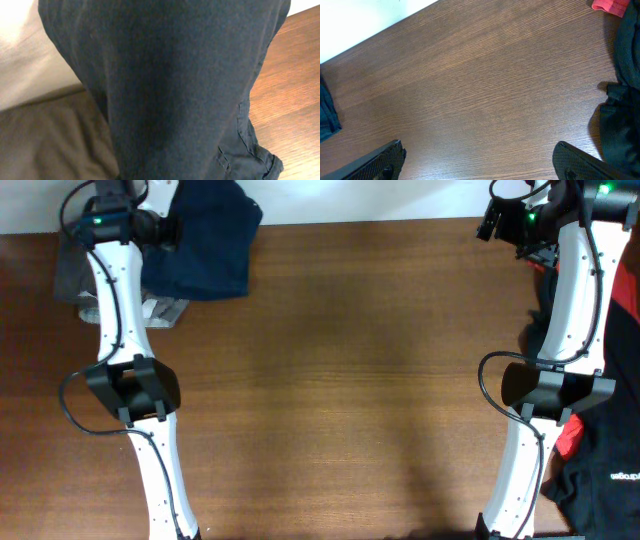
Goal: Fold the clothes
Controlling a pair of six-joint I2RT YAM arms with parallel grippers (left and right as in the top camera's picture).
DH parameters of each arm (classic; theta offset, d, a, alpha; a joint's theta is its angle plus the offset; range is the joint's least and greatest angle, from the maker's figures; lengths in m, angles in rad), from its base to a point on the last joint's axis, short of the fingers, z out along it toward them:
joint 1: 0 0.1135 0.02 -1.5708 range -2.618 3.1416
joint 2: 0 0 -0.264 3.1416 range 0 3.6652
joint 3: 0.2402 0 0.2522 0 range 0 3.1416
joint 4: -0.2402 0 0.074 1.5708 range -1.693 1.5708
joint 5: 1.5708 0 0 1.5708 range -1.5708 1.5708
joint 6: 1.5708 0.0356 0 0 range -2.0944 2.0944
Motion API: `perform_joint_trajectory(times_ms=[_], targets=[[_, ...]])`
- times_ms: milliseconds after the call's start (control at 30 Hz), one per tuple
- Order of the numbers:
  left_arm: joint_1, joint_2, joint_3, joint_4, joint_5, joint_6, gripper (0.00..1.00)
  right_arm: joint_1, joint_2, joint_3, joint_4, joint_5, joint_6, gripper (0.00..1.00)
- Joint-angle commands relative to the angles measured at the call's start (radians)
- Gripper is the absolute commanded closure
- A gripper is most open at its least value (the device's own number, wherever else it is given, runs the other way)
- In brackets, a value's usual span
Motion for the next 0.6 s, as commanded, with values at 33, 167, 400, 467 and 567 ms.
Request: perform_joint_trajectory(times_ms=[33,167,400,467,567], targets=[[0.045,-0.019,0.029,0.003,-0.026,-0.013,1.0,0.006,0.005,-0.005,-0.006,-0.013,0.008,0.01],[0.061,-0.035,0.029,0.003,-0.027,-0.012,0.99,0.006,0.005,-0.005,-0.01,-0.013,0.008,0.01],[0.069,-0.056,0.029,0.002,-0.08,-0.012,1.0,0.006,0.005,-0.005,-0.011,-0.013,0.008,0.01],[0.069,-0.056,0.029,-0.007,-0.09,-0.012,1.0,0.006,0.005,-0.005,-0.012,-0.013,0.008,0.01],[0.069,-0.063,0.029,-0.024,-0.09,-0.012,1.0,0.006,0.005,-0.005,-0.012,-0.013,0.008,0.01]])
